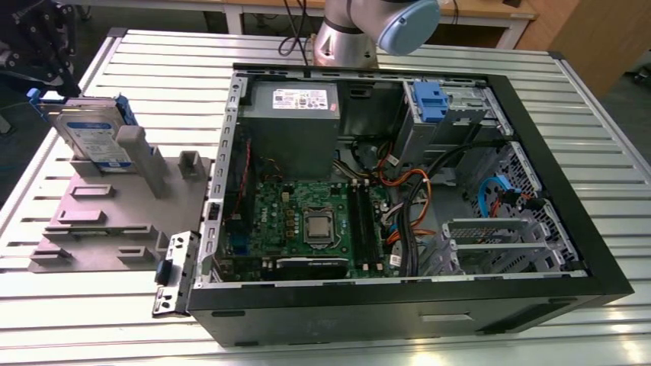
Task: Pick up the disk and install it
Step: 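Pick up the disk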
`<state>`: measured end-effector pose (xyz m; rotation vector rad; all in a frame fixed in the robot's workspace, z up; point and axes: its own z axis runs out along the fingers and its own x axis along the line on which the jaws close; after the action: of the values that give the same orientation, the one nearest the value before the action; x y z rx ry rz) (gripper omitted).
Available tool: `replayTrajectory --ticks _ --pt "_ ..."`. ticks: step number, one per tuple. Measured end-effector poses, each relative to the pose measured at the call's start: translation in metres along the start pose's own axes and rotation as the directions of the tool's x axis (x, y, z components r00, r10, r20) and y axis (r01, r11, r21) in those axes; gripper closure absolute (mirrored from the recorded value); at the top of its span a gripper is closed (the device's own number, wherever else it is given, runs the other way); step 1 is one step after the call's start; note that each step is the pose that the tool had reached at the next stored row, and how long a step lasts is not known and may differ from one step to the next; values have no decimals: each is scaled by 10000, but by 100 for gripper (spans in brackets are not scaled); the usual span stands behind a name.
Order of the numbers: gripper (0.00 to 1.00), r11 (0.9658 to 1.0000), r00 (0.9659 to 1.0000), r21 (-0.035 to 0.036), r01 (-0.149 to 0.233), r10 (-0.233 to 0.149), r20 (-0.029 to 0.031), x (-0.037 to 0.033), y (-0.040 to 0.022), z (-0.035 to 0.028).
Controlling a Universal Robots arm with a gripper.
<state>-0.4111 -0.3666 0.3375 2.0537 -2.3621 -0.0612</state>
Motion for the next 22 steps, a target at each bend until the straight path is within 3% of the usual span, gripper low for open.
replayTrajectory --ticks 22 --pt "89 10000 10000 -1 1 -1 0 -1 3 -92"
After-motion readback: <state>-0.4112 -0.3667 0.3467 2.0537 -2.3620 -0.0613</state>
